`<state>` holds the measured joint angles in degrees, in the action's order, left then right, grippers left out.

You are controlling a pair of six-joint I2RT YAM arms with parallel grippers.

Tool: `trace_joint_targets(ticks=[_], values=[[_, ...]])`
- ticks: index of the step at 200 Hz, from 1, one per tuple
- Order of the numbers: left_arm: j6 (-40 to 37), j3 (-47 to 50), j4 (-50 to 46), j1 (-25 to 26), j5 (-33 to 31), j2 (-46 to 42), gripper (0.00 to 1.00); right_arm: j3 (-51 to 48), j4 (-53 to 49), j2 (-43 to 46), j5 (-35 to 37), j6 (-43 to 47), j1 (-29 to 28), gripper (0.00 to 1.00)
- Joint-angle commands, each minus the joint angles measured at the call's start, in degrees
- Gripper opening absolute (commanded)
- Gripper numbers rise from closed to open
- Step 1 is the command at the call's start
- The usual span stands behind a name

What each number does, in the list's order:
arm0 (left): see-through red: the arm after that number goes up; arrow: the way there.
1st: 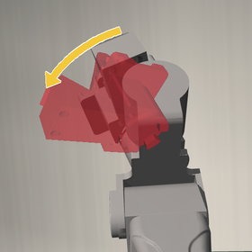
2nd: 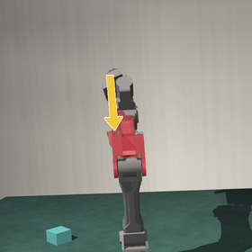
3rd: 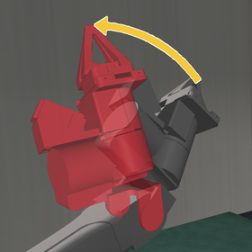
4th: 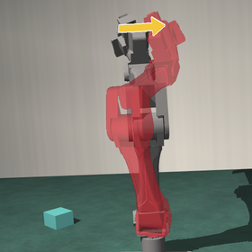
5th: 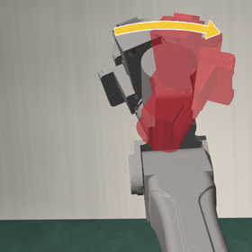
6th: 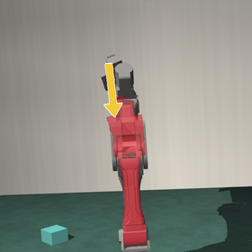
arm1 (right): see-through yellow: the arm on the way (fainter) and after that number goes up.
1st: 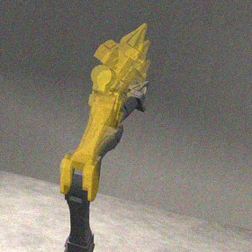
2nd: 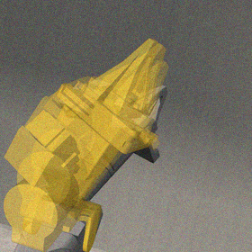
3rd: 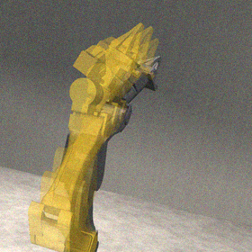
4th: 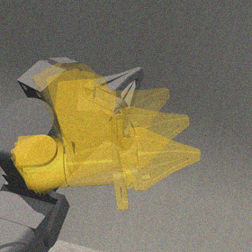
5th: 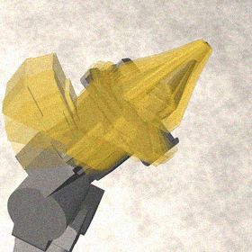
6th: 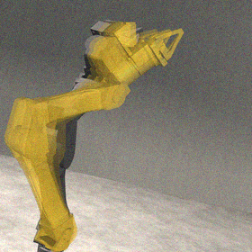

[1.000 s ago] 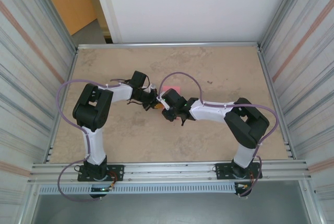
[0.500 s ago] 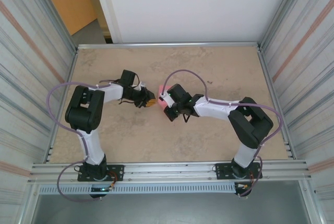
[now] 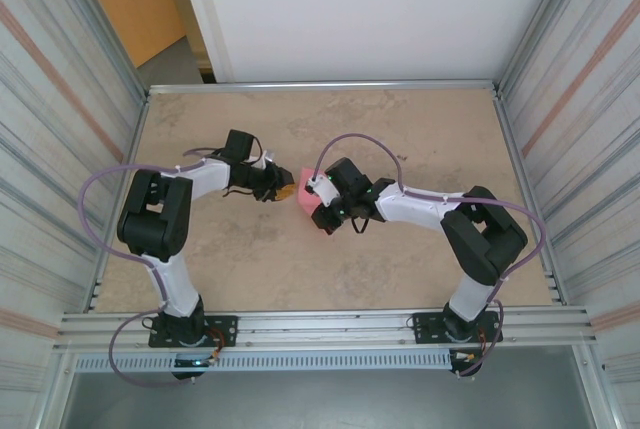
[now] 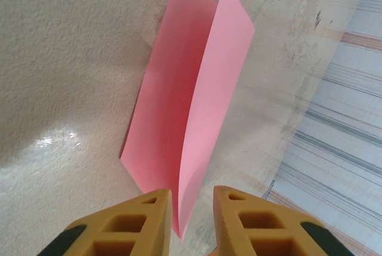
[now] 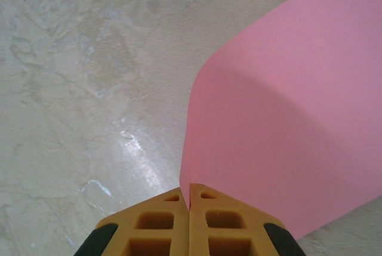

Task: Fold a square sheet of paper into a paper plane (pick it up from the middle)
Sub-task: Third fold the triangle at the center of the table.

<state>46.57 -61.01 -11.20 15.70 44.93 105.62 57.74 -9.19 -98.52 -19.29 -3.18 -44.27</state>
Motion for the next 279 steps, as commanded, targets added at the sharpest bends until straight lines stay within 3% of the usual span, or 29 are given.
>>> trace_joint_targets(ticks=[1,126,204,279], values=[[-0.63,-1.69,1.02,0.07,-0.05,-2.63,0.25,-0.06,-1.62,-0.51,-4.27,-1.30,0.04,0.06],[-3.34,-11.38,-4.42,4.55,-2.45,9.87,0.17,0.71,-1.43,-3.68,-6.96,-3.49,0.61,0.07],[-7.30,-12.46,-10.59,4.97,-5.49,13.07,0.14,1.64,-1.42,-5.44,-7.09,-7.09,3.05,0.07],[-10.19,-13.87,-14.24,5.04,-6.91,14.08,0.11,3.14,-2.32,-6.04,-2.74,-9.21,4.66,0.08]])
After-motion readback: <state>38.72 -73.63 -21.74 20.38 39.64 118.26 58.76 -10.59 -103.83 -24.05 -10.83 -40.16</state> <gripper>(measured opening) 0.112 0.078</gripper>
